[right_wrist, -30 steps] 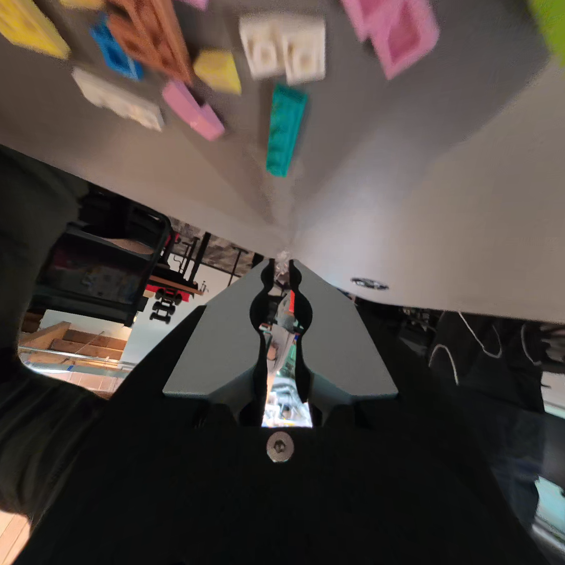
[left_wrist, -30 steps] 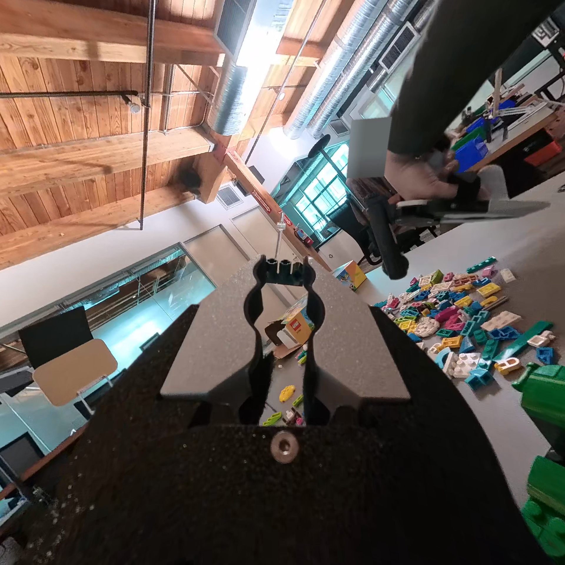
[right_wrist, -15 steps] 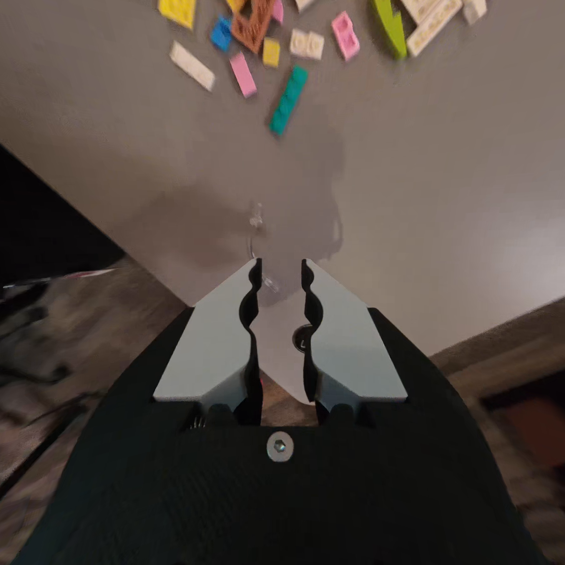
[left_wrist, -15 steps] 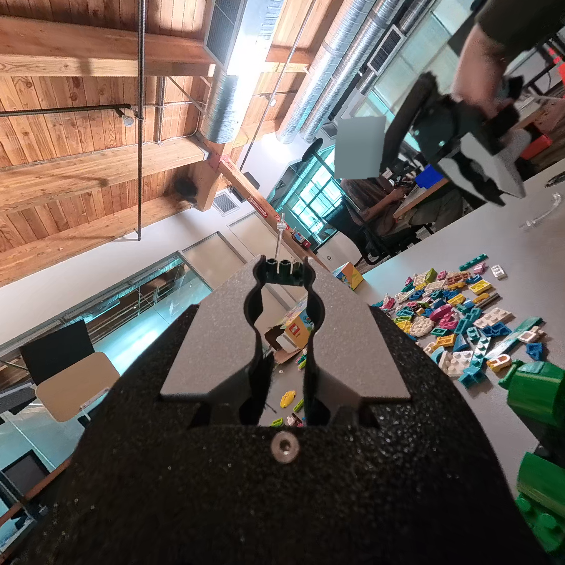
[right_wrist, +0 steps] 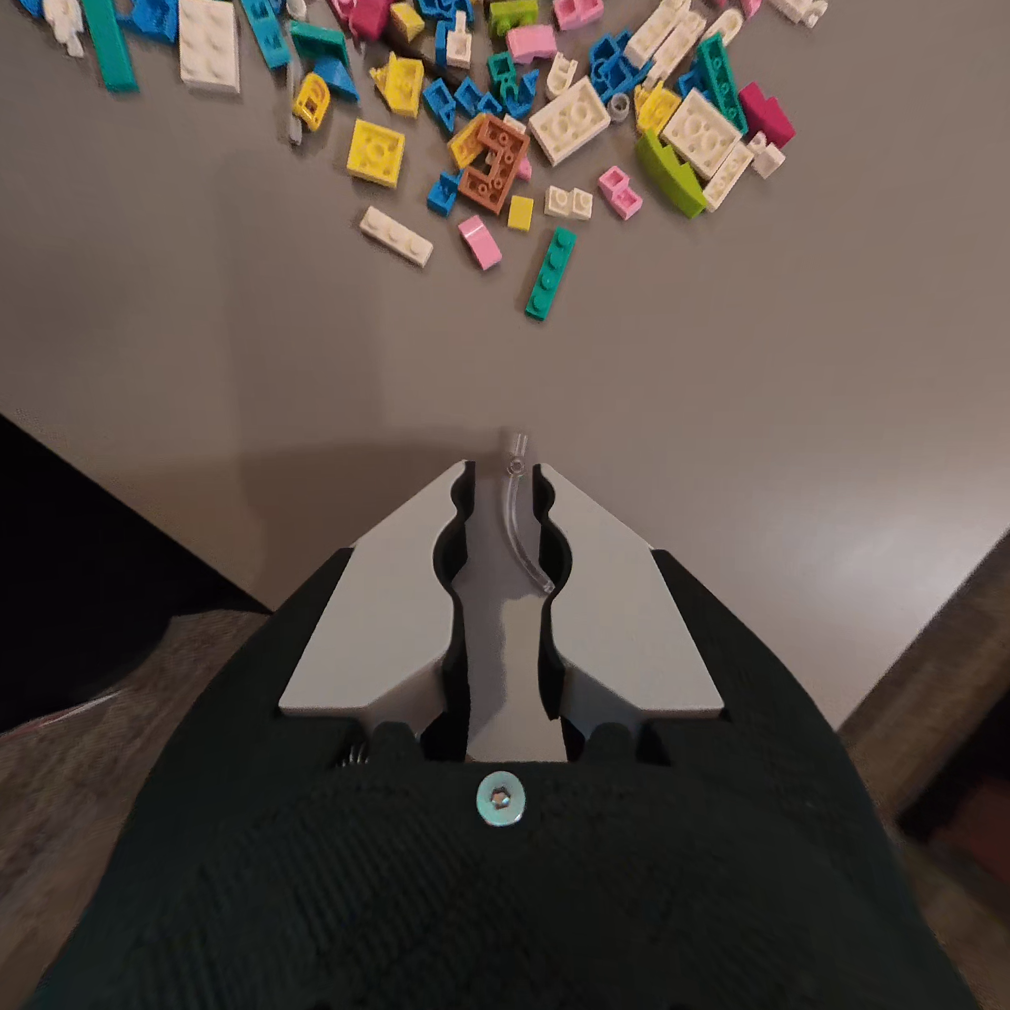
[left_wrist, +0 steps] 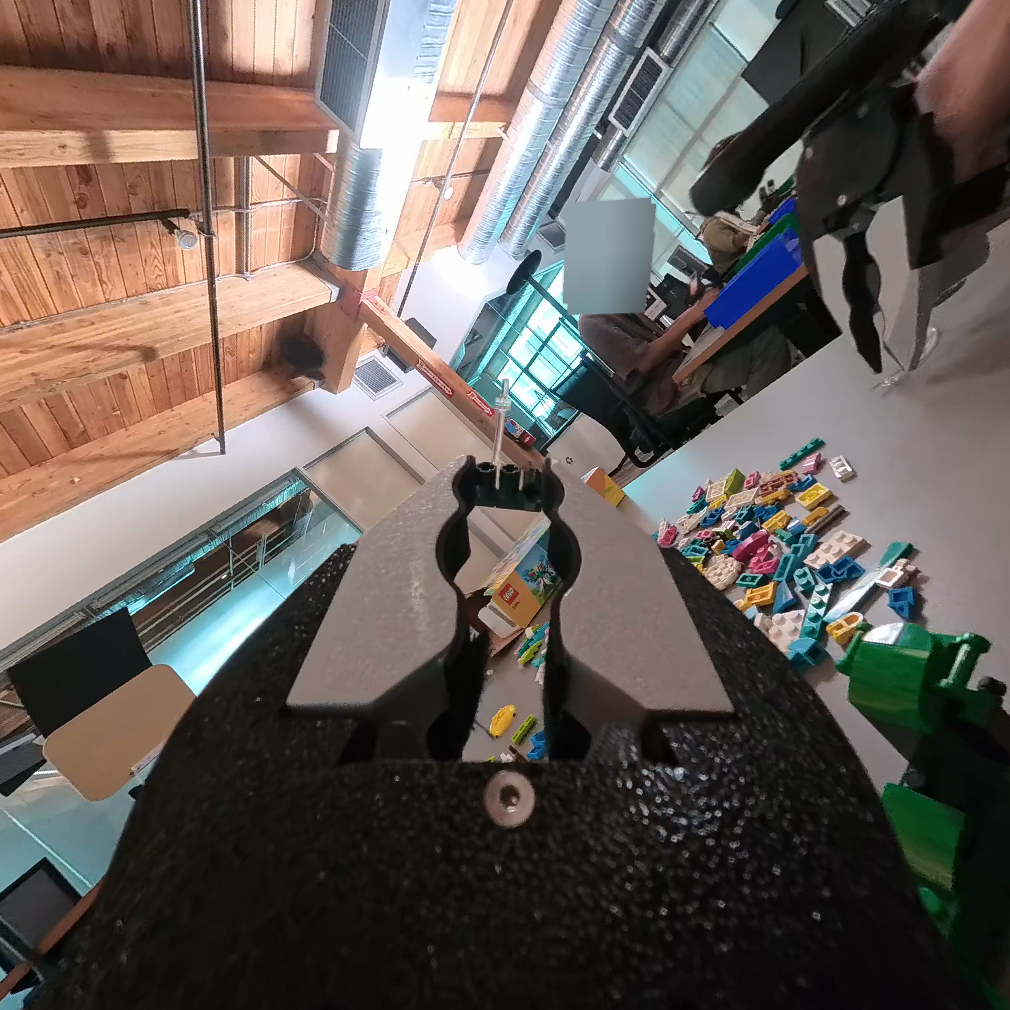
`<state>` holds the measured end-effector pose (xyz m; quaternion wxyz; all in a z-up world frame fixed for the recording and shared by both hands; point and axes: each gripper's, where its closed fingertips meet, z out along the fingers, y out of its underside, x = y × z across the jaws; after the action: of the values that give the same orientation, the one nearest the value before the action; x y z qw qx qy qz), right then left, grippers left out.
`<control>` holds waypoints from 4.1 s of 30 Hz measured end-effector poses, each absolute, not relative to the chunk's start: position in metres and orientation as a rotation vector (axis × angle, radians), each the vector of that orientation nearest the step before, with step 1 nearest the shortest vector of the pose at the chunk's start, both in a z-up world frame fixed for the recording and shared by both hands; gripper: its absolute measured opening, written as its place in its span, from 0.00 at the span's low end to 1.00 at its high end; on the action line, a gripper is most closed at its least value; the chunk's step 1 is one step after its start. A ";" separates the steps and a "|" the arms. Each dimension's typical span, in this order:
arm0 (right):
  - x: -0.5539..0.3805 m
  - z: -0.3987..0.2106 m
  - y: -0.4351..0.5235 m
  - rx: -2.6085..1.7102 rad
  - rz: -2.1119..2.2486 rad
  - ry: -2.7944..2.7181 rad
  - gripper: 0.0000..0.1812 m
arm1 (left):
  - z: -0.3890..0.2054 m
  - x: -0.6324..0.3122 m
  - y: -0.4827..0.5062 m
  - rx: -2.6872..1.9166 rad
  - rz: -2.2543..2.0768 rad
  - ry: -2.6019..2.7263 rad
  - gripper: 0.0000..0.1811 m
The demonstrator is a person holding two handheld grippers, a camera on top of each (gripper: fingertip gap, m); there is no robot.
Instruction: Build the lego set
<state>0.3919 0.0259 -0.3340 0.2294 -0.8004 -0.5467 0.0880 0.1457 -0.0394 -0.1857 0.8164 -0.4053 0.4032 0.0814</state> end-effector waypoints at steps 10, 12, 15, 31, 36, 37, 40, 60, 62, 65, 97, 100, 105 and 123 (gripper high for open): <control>0.400 -0.336 0.029 -2.368 0.136 -1.254 0.10 | -0.189 0.144 -0.037 -0.886 0.158 0.862 0.11; 0.400 -0.338 0.032 -2.366 0.145 -1.206 0.09 | -0.191 0.144 -0.036 -0.898 0.144 0.861 0.11; 0.400 -0.340 0.031 -2.379 0.199 -1.133 0.01 | -0.191 0.141 -0.034 -0.909 0.126 0.845 0.11; 0.360 -0.254 -0.037 -1.605 1.394 0.052 0.01 | -0.188 0.141 -0.037 -0.957 -0.064 0.753 0.12; 0.343 -0.223 -0.060 -1.388 1.428 0.052 0.01 | -0.187 0.159 -0.051 -0.939 -0.188 0.781 0.12; 0.339 -0.218 -0.062 -1.356 1.418 0.041 0.01 | -0.186 0.163 -0.055 -0.938 -0.232 0.782 0.12; 0.327 -0.194 -0.069 -1.200 1.515 0.057 0.01 | -0.183 0.178 -0.070 -0.924 -0.403 0.811 0.12; 0.267 -0.232 -0.036 -1.681 1.160 -0.254 0.01 | -0.179 0.177 -0.058 -0.943 -0.477 0.766 0.12; 0.269 -0.241 -0.031 -1.729 1.080 -0.276 0.01 | -0.180 0.175 -0.055 -0.978 -0.537 0.754 0.11; 0.271 -0.244 -0.027 -1.763 0.966 -0.339 0.01 | -0.179 0.172 -0.050 -1.040 -0.653 0.747 0.12; 0.366 -0.198 -0.037 -1.524 0.748 -0.233 0.01 | -0.306 0.292 -0.039 -1.745 -0.555 1.652 0.12; 0.375 -0.198 -0.041 -1.504 0.754 -0.216 0.01 | -0.310 0.306 -0.034 -1.739 -0.524 1.621 0.12; 0.379 -0.202 -0.043 -1.481 0.798 -0.213 0.01 | -0.318 0.312 -0.029 -1.772 -0.518 1.594 0.11; 0.380 -0.211 -0.046 -1.420 0.958 -0.188 0.01 | -0.336 0.302 -0.031 -1.917 -0.414 1.605 0.23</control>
<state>0.3797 -0.0457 -0.2115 0.6513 -0.6253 -0.0827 0.4219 0.3017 -0.0306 -0.3355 0.2992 -0.7219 0.6043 -0.1557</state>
